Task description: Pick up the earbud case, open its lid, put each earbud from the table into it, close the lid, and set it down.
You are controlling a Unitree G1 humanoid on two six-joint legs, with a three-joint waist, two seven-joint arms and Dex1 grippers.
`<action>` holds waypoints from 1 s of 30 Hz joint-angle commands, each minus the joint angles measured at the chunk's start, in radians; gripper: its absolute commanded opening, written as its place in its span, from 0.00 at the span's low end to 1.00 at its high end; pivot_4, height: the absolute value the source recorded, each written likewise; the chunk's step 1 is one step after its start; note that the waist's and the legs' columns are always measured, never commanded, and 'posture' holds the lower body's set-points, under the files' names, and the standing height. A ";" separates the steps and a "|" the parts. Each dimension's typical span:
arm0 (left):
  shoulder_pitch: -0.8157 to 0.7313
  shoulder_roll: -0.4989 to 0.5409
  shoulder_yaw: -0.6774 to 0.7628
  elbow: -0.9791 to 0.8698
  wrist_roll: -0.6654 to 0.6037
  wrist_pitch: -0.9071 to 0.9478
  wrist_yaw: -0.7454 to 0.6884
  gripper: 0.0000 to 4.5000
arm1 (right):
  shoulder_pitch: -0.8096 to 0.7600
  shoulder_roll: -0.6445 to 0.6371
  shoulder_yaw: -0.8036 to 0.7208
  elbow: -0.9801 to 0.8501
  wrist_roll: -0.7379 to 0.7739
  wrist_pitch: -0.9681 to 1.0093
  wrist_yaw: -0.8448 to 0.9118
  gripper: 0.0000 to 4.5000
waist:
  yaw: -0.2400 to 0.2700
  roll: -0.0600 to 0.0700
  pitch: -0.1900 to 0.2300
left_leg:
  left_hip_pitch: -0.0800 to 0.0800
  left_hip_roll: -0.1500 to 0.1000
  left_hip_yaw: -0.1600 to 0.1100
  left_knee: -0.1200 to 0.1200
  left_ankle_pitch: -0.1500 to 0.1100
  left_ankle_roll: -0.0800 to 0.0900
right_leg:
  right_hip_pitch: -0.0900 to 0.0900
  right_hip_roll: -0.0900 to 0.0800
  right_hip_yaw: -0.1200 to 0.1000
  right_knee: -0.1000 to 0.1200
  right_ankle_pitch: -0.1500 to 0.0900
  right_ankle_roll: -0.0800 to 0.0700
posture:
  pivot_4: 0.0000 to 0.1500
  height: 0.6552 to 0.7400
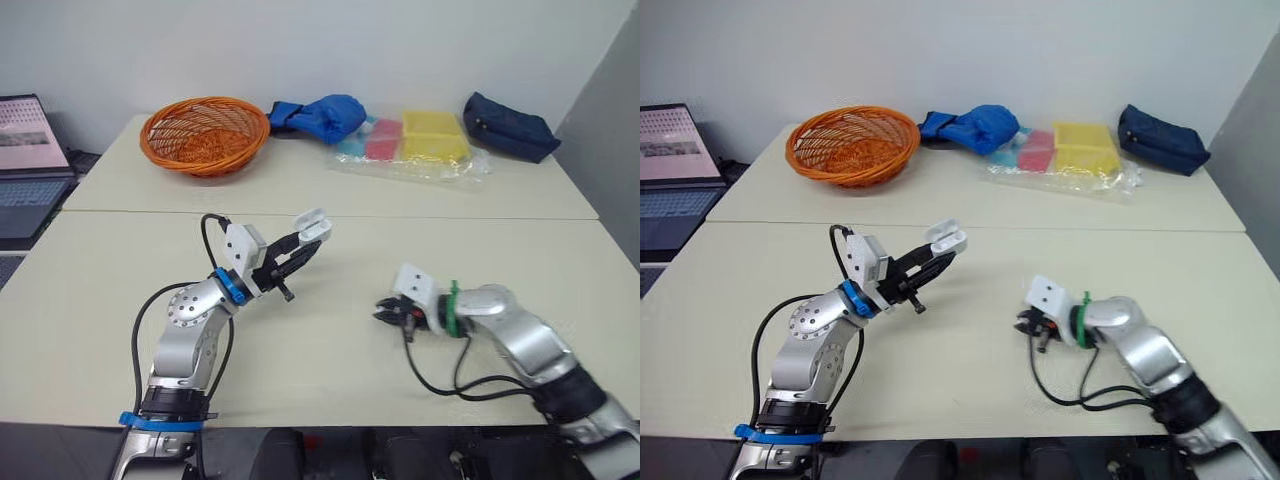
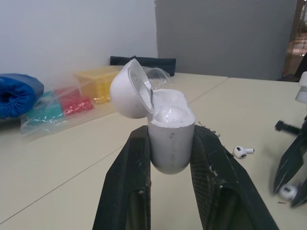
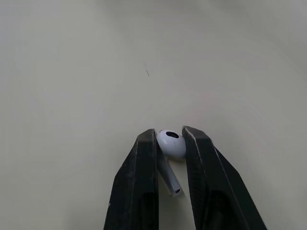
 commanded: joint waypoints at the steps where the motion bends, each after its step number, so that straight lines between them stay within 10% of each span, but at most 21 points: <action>1: -0.011 0.000 0.002 -0.031 -0.012 -0.024 0.002 0.17 | 0.046 -0.138 -0.117 -0.072 0.048 0.010 0.100 0.09 | 0.001 0.000 0.000 | 0.000 0.000 0.001 0.000 0.000 0.000 | 0.000 0.000 0.001 -0.001 0.000 0.000 | 1.00 1.00; 11: 0.009 -0.007 -0.004 -0.034 -0.011 -0.041 -0.001 0.17 | 0.152 -0.449 -0.146 0.153 -0.060 -0.197 0.279 0.09 | -0.011 0.000 0.000 | 0.004 0.002 0.002 0.000 0.000 0.000 | 0.000 0.002 0.002 0.002 0.000 -0.001 | 1.00 1.00; 27: 0.062 -0.014 -0.020 -0.102 -0.015 -0.021 0.029 0.17 | 0.096 -0.449 -0.098 0.341 -0.211 -0.305 0.356 0.09 | -0.020 0.000 0.000 | 0.004 0.001 0.003 0.000 0.000 0.000 | 0.000 0.001 0.003 0.002 0.000 0.000 | 1.00 1.00; 30: 0.060 -0.015 -0.020 -0.102 -0.022 -0.015 0.028 0.17 | 0.095 -0.427 -0.106 0.344 -0.209 -0.300 0.348 0.31 | -0.020 0.000 0.000 | 0.005 0.001 0.004 0.000 0.000 0.000 | 0.001 0.001 0.003 0.002 0.000 0.000 | 1.00 1.00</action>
